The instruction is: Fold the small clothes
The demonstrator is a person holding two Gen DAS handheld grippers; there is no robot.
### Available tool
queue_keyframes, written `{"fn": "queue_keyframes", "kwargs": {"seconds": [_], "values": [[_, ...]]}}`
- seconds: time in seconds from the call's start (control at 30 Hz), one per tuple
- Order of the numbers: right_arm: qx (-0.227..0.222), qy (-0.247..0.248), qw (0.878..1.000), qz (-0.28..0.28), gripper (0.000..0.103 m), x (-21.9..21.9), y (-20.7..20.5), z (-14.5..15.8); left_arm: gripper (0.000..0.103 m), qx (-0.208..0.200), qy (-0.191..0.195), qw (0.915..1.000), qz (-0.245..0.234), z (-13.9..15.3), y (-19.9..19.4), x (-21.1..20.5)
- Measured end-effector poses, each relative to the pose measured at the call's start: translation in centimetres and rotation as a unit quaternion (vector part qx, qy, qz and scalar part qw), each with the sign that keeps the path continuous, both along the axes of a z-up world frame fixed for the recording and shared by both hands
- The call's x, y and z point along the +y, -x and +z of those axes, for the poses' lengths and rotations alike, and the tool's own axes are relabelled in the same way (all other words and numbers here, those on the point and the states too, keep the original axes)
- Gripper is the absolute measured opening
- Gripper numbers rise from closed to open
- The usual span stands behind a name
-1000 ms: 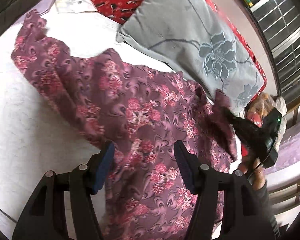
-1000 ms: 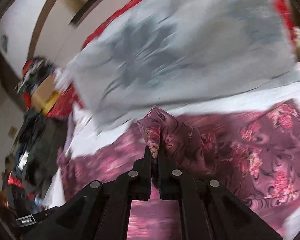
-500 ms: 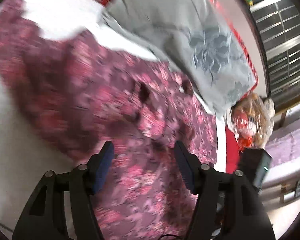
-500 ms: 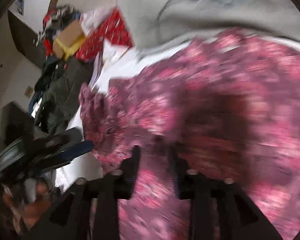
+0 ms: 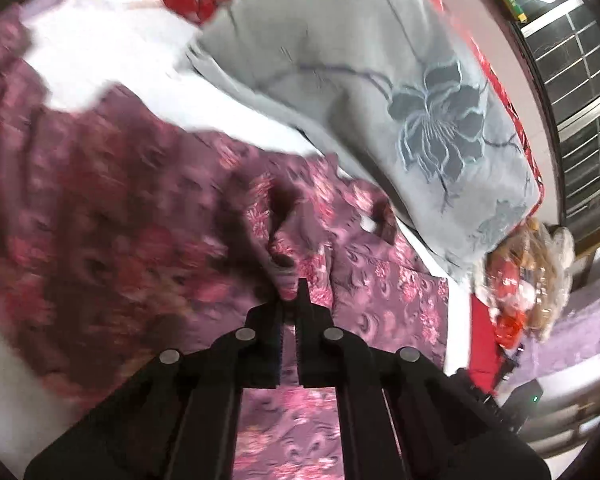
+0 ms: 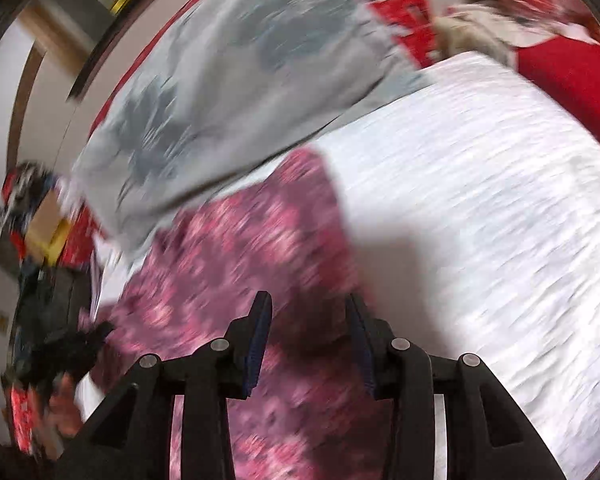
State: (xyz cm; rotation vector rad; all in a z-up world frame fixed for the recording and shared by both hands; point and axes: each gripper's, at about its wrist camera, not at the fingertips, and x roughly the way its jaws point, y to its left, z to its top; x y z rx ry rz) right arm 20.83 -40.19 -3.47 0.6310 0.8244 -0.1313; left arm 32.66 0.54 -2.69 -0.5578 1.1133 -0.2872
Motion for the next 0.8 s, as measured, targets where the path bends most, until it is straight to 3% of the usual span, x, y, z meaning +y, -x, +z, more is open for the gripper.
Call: {"fn": "queue_keyframes", "kwargs": {"seconds": [0.07, 0.13, 0.17, 0.23, 0.3, 0.37, 0.4, 0.43, 0.47, 0.53, 0.57, 0.63, 0.73, 0.77, 0.8], "values": [[0.009, -0.014, 1.0, -0.014, 0.043, -0.7, -0.8, -1.2, 0.003, 0.009, -0.048, 0.9987, 0.01, -0.6, -0.1, 0.6], [0.015, -0.027, 1.0, -0.002, 0.042, -0.7, -1.4, -2.4, 0.003, 0.052, -0.081, 0.9953, -0.008, -2.9, -0.6, 0.4], [0.021, -0.026, 0.999, 0.019, 0.035, -0.1, -2.0, -3.0, 0.004, 0.072, -0.09, 0.9932, -0.018, -4.0, -0.8, 0.2], [0.043, 0.02, 0.998, 0.043, 0.017, 1.3, -2.9, -3.3, 0.004, 0.063, -0.084, 0.9942, -0.019, -3.4, -0.4, 0.6], [0.036, 0.044, 0.998, 0.031, 0.017, 1.7, -2.7, -1.8, 0.005, 0.044, -0.054, 0.9976, 0.0, -1.6, 0.2, 1.8], [-0.003, 0.066, 0.998, 0.02, 0.022, 2.2, -1.7, 0.1, 0.012, 0.008, -0.028, 0.9995, 0.015, -0.3, 0.8, 2.9], [-0.015, 0.074, 0.997, 0.023, 0.022, 2.6, -1.6, 0.7, 0.023, 0.008, -0.034, 0.9993, 0.013, -0.4, 0.8, 2.8], [-0.017, 0.079, 0.996, 0.03, 0.023, 2.8, -1.5, 0.7, 0.027, 0.019, -0.054, 0.9984, 0.001, -1.0, 0.5, 2.1], [-0.005, 0.081, 0.996, 0.041, 0.025, 3.2, -1.8, 0.3, 0.027, 0.034, -0.079, 0.9962, -0.013, -2.1, 0.3, 1.3], [0.062, 0.082, 0.992, 0.068, 0.025, 4.4, -3.2, -2.1, 0.027, 0.06, -0.129, 0.9887, -0.046, -4.4, -0.3, -0.4], [0.072, 0.095, 0.991, 0.066, 0.023, 4.6, -3.3, -2.3, 0.027, 0.045, -0.136, 0.9883, -0.051, -4.2, -0.1, -0.3], [0.049, 0.127, 0.99, 0.047, 0.025, 5.6, -2.9, -0.7, 0.027, 0.038, -0.11, 0.9917, -0.054, -2.8, 0.2, 0.6], [-0.016, 0.115, 0.991, 0.067, 0.026, 8.7, -3.1, 2.0, 0.029, 0.0, -0.046, 0.9985, -0.029, 0.4, 0.3, 4.3], [-0.018, 0.112, 0.989, 0.091, 0.03, 10.4, -4.1, 2.2, 0.032, -0.012, -0.041, 0.9989, -0.018, 1.4, 0.0, 5.9], [-0.017, 0.108, 0.987, 0.118, 0.032, 12.2, -5.0, 2.1, 0.042, -0.021, -0.04, 0.999, -0.001, 2.4, -0.5, 8.3]]}}
